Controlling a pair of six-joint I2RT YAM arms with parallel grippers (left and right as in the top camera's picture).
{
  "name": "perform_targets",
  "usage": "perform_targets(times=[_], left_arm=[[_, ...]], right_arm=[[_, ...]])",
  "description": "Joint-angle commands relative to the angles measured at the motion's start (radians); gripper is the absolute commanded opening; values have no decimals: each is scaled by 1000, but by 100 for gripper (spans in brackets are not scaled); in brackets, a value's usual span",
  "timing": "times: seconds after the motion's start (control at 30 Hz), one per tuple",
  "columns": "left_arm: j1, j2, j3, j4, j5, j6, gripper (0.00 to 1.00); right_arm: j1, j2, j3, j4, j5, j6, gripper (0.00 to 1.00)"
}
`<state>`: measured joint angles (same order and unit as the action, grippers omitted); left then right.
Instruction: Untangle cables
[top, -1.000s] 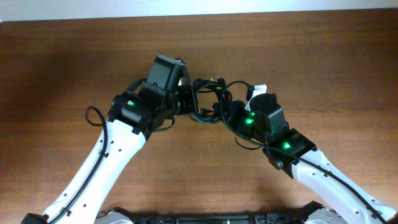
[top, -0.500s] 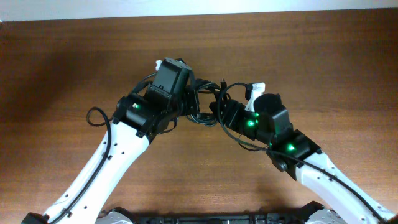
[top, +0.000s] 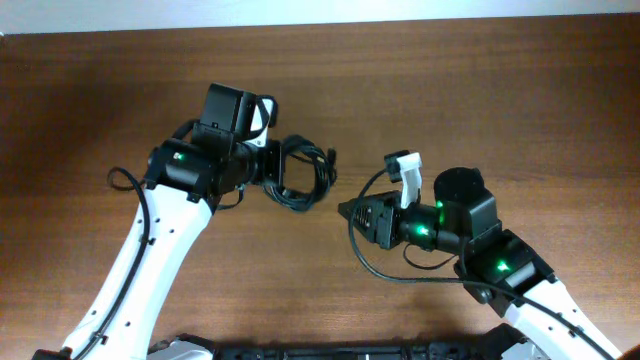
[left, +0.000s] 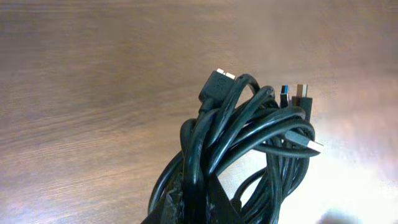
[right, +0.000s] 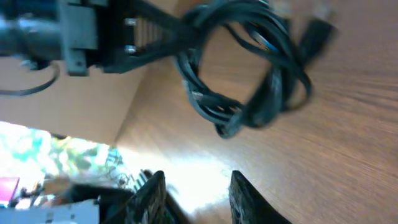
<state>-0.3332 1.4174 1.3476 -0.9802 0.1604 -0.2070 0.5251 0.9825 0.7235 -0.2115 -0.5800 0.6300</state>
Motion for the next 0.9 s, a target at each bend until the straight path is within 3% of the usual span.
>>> perform_targets(times=[0.0,0.23,0.43,0.53,0.6,0.67,0.87], left_arm=[[4,-19,3,-8,99,68,0],[4,-19,3,-22,117,-138,0],[3,-19,3,-46,177,-104,0],[5,-19,3,-72,178,-76,0],[5,-19,3,-80,178,-76,0],[5,-19,3,-79,204,-63,0],[7,-19,3,-56,251,-57,0]], right_arm=[[1,19,15,23,-45,-122,38],[117,148,15,225,-35,-265,46],[154,280,15,327,-6,-439,47],[154,282,15,327,71,-470,54],[154,282,15,331,127,-478,54],[154,283,15,328,147,-522,46],[156,283,15,291,105,-522,45]])
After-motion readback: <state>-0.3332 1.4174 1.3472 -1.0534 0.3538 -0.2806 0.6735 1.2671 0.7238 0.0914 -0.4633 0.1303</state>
